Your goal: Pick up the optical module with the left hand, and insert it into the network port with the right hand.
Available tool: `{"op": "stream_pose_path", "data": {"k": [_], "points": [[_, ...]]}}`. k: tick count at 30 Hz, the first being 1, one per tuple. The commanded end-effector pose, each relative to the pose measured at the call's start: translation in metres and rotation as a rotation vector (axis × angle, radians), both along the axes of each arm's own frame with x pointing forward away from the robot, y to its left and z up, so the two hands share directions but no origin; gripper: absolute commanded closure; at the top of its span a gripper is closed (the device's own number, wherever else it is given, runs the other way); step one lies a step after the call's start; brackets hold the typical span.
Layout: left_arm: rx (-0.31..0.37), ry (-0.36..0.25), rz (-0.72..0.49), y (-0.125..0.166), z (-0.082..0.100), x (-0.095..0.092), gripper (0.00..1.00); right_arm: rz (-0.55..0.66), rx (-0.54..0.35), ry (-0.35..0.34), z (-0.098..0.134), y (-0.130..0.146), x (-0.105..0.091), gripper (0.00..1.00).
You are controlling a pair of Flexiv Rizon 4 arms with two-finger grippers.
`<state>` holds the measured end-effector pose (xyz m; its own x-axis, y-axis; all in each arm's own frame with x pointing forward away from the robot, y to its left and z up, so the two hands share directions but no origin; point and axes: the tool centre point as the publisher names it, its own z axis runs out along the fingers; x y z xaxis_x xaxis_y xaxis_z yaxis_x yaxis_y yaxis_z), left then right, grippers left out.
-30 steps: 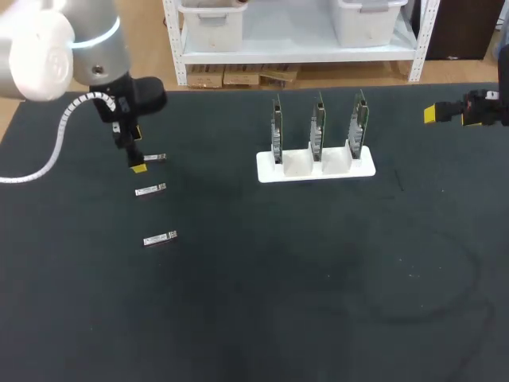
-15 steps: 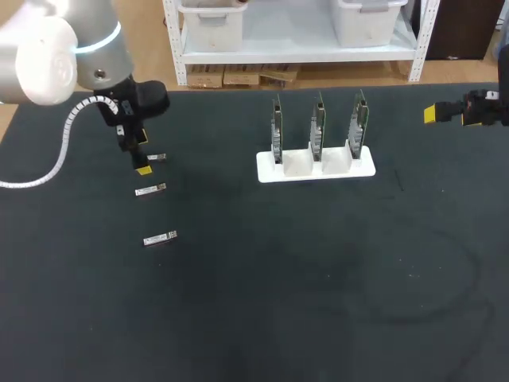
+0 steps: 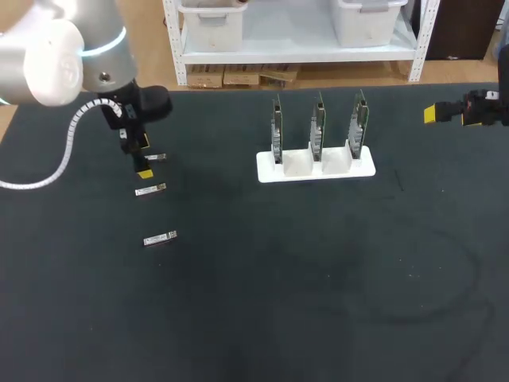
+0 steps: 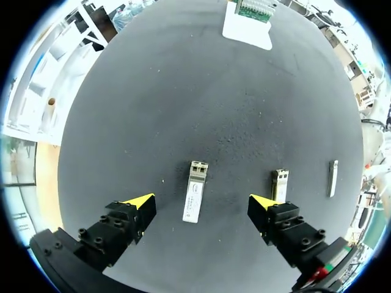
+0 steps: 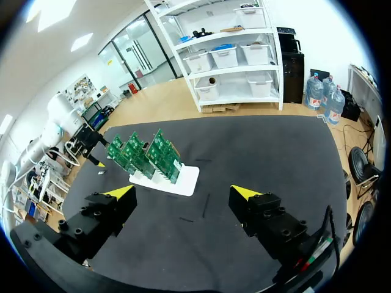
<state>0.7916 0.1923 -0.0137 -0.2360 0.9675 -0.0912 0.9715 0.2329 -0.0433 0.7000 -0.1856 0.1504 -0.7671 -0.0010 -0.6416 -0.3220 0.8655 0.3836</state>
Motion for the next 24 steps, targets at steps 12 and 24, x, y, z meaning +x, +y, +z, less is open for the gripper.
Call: {"op": "stream_pose_path", "data": {"k": [12,24], "points": [[-0.023,0.016,0.015,-0.0007,-0.0036,0.0045,0.00,-0.003,-0.002,0.000,0.0001,0.0007,-0.0005,0.00],[0.002,0.025,-0.004,-0.0024,-0.0057,0.0044,0.00,-0.003,-0.002,0.000,0.0001,0.0007,-0.0005,0.00]]}}
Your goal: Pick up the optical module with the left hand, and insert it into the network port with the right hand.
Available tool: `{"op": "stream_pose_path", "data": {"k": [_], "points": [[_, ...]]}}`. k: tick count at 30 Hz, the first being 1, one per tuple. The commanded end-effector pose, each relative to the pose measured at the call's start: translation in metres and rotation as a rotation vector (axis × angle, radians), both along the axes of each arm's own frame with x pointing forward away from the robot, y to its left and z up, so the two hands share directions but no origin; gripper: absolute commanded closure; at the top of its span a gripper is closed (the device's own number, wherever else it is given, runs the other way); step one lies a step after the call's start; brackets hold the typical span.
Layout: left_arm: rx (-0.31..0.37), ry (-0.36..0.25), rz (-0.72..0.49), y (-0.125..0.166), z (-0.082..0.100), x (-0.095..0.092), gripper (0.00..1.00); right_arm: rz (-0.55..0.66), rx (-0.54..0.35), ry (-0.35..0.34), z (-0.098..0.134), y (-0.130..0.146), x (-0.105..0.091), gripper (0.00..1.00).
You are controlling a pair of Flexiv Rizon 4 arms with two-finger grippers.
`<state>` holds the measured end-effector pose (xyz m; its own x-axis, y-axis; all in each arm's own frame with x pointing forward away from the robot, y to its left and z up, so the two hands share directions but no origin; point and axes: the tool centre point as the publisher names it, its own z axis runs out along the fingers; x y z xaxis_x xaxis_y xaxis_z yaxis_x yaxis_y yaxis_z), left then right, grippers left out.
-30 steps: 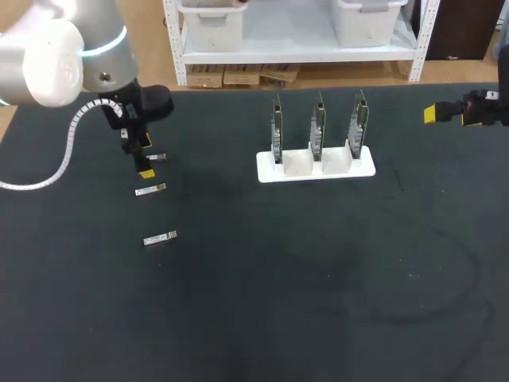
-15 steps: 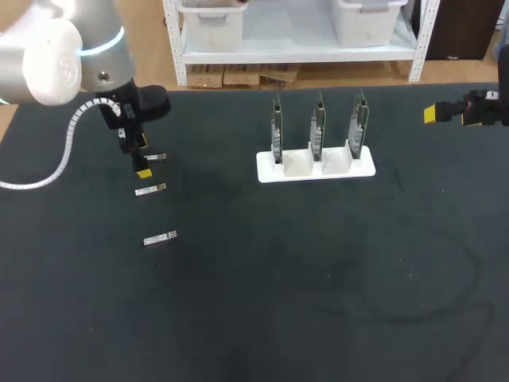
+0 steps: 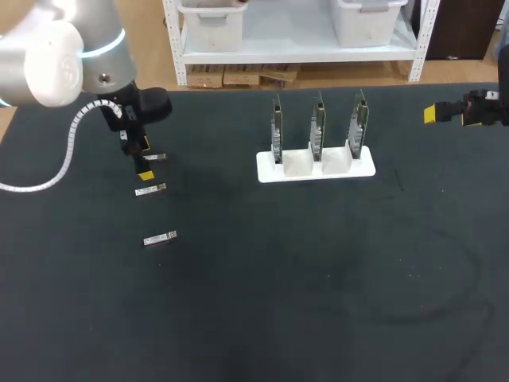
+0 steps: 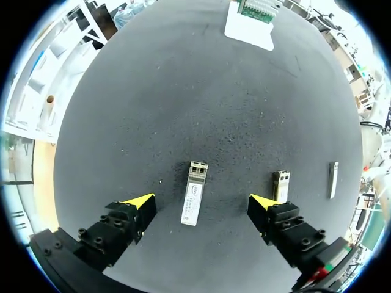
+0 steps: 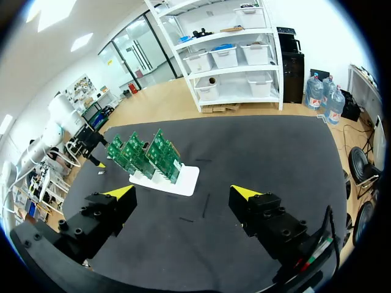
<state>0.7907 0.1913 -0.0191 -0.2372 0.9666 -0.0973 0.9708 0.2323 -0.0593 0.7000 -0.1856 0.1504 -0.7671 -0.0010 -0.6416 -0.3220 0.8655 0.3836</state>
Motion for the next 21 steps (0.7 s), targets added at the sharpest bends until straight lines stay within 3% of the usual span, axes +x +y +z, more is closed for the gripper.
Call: {"op": "stream_pose_path", "data": {"k": [1,6,7,8,9,10,21], "points": [[0.012,0.011,-0.005,-0.0014,-0.0003,0.0053,0.00,-0.003,-0.002,0.000,0.0001,0.0008,-0.0005,0.00],[0.018,0.012,-0.011,-0.0006,-0.0003,0.0051,0.00,-0.003,-0.002,0.000,0.0001,0.0008,-0.0005,0.00],[0.018,0.013,-0.013,-0.0004,-0.0005,0.0051,0.26,-0.003,-0.002,0.000,0.0001,0.0008,-0.0005,0.00],[0.018,0.013,-0.013,-0.0004,-0.0005,0.0050,0.60,-0.003,-0.002,0.000,0.0001,0.0008,-0.0005,0.00],[0.019,0.013,-0.013,-0.0002,-0.0007,0.0049,0.89,-0.003,-0.002,0.000,0.0001,0.0008,-0.0005,0.00],[0.021,0.013,-0.012,0.0000,-0.0010,0.0048,1.00,-0.003,-0.002,0.000,0.0001,0.0008,-0.0005,0.00],[0.021,0.014,-0.007,0.0010,-0.0041,0.0034,1.00,-0.003,-0.002,0.000,0.0001,0.0008,-0.0005,0.00]]}}
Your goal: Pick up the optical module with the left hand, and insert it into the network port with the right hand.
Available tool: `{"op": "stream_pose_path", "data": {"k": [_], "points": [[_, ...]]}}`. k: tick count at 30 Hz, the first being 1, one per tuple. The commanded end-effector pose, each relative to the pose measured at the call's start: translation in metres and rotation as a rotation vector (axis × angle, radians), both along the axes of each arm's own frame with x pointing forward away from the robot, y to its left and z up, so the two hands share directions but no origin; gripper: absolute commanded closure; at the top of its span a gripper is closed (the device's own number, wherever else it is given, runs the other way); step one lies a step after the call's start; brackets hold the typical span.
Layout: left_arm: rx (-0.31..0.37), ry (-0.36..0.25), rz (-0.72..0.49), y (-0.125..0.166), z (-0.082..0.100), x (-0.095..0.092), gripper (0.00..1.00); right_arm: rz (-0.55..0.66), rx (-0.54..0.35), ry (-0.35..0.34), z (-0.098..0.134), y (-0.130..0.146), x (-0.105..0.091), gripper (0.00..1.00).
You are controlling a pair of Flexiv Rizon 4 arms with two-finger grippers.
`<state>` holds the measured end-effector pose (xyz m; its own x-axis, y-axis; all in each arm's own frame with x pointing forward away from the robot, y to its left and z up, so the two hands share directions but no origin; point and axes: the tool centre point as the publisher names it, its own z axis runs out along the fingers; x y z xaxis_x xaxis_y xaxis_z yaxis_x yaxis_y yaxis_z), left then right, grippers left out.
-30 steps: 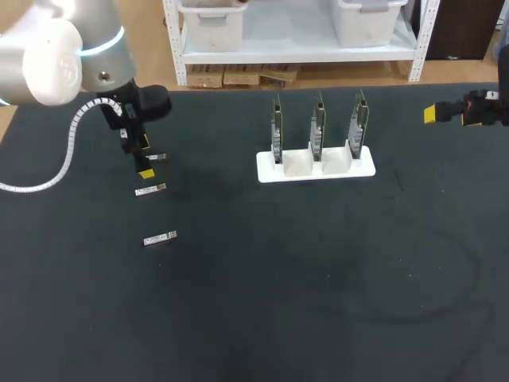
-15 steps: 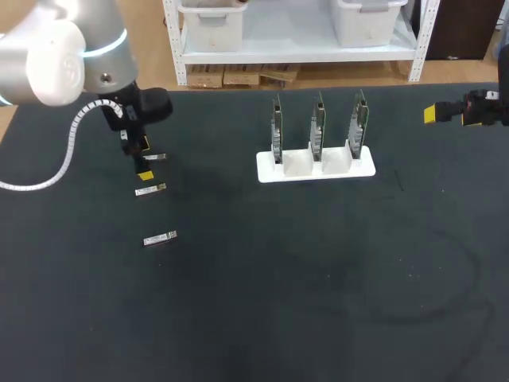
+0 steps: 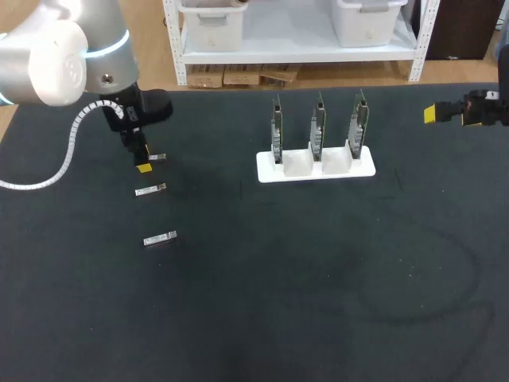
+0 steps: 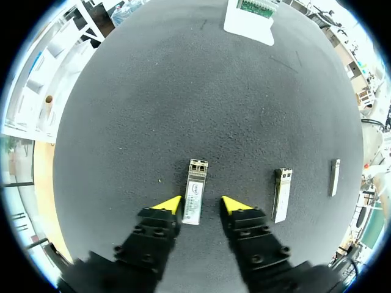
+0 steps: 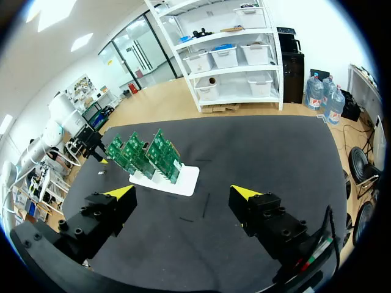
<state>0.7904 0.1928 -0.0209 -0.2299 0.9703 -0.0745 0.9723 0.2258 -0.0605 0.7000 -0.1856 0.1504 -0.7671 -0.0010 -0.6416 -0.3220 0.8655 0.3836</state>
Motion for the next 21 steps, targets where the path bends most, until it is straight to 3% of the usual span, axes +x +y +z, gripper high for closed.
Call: {"op": "stream_pose_path", "data": {"k": [1,9,13,15,21], "points": [[-0.002,0.008,0.003,0.000,-0.002,0.004,1.00,-0.003,-0.002,0.000,0.000,0.001,0.000,0.00],[-0.039,0.000,0.033,0.000,0.001,0.004,1.00,-0.003,-0.002,0.000,0.000,0.001,0.000,0.00],[-0.061,-0.030,0.059,-0.002,0.011,0.007,1.00,-0.003,-0.002,0.000,0.000,0.001,0.000,0.00],[-0.045,-0.068,0.060,-0.007,0.023,0.009,1.00,-0.003,-0.002,0.000,0.000,0.001,0.000,0.00],[-0.143,-0.212,0.096,-0.020,0.076,0.020,1.00,-0.003,-0.002,0.000,0.000,0.001,0.000,0.00]]}}
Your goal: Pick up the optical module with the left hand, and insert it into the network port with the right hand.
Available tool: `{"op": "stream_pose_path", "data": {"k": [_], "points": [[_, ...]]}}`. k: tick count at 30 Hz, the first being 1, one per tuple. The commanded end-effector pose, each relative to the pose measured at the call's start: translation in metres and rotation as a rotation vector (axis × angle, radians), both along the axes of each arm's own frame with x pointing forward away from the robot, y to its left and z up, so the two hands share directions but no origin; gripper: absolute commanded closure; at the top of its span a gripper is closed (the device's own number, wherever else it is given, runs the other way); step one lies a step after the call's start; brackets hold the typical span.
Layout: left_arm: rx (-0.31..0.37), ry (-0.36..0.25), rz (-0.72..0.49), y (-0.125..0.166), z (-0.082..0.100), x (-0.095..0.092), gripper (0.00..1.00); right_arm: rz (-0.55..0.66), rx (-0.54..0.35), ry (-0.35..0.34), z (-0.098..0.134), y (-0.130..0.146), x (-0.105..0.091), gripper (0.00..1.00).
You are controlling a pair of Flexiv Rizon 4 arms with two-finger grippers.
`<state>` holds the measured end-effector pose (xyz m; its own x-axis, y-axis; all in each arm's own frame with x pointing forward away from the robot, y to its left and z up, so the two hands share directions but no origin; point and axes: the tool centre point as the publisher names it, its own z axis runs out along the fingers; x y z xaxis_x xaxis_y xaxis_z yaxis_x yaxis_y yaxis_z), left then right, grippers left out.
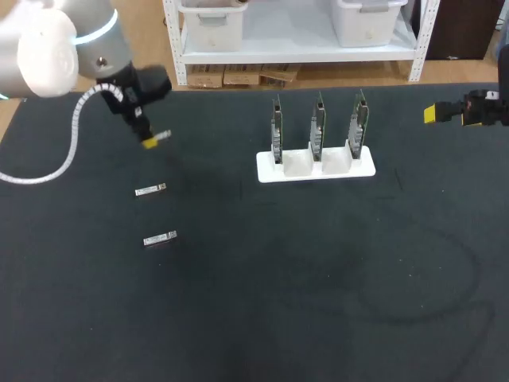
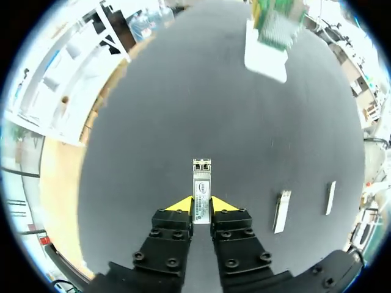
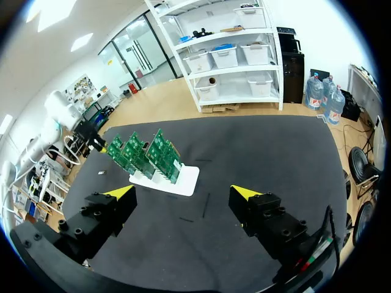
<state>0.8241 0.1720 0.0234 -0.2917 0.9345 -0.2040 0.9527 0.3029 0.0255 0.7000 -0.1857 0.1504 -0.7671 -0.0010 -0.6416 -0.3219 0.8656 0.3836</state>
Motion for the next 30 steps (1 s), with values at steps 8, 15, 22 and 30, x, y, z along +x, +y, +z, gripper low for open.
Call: {"op": "stream_pose_path", "data": {"k": [8,15,22,30], "points": [[-0.217,-0.240,0.076,-0.014,0.101,-0.007,1.00,-0.003,-0.002,0.000,0.000,0.001,0.000,0.00],[-0.349,-0.245,0.106,-0.026,0.129,-0.007,1.00,-0.003,-0.002,0.000,0.000,0.001,0.000,0.00],[-0.488,-0.254,0.147,-0.040,0.145,-0.005,1.00,-0.003,-0.002,0.000,0.000,0.001,0.000,0.00],[-0.561,-0.263,0.154,-0.045,0.153,-0.006,1.00,-0.003,-0.002,0.000,0.000,0.001,0.000,0.00]]}}
